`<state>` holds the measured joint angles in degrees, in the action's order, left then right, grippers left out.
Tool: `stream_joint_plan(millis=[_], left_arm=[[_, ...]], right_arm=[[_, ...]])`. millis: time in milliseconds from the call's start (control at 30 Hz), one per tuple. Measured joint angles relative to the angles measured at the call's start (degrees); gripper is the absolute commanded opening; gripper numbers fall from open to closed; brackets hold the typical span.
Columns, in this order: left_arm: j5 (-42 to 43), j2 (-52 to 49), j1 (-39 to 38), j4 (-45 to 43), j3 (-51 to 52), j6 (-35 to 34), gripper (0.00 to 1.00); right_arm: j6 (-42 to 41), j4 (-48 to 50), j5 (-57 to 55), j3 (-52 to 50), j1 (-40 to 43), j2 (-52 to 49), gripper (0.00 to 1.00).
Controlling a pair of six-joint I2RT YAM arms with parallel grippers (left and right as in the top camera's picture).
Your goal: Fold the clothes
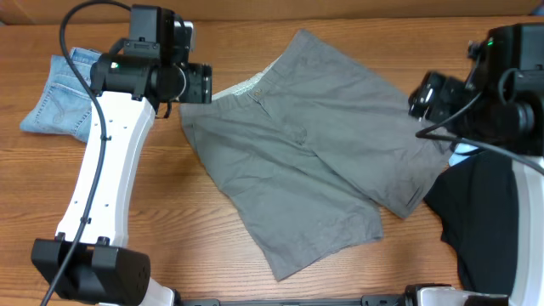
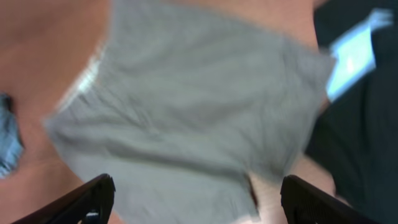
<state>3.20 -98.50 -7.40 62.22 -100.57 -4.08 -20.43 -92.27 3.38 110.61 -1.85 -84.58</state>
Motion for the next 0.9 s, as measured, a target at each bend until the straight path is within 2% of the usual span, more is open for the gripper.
stream_joint_plan(millis=[167, 400, 467, 533, 567, 700, 800, 900], left_arm=[[0.20, -3.80, -0.13, 0.72, 0.00, 1.16, 0.70], [0.66, -10.56, -0.55, 0.98, 0.00, 1.57, 0.67], [0.81, -11.87, -0.55, 0.85, 0.02, 2.25, 0.59], [0.83, -12.50, -0.55, 0.63, 0.02, 3.15, 0.49], [0.98, -12.70, -0.55, 0.26, 0.02, 3.74, 0.45], [4.76, -13.57, -0.55, -4.50, 0.02, 7.69, 0.36], [9.11, -15.23, -0.66, -9.66, 0.00, 10.75, 0.37], [13.03, -18.29, -1.03, -14.69, 0.00, 12.50, 0.43]], right_arm=[[-0.48, -1.33, -0.66, -4.55, 0.00, -1.88, 0.89], [-1.03, 7.91, 1.75, -21.35, 0.07, -2.16, 0.89], [-1.97, 12.81, 2.23, -26.29, 0.52, -2.19, 0.84], [-3.98, 19.37, 2.62, -31.78, 2.10, -2.25, 0.71], [-4.48, 22.23, 2.75, -33.79, 2.99, -2.27, 0.69], [-7.50, 30.25, 4.79, -41.13, 7.48, -2.45, 0.70], [-8.20, 31.32, 6.08, -43.56, 8.68, -2.51, 0.73], [-7.98, 31.61, 7.15, -43.76, 8.61, -2.49, 0.72]])
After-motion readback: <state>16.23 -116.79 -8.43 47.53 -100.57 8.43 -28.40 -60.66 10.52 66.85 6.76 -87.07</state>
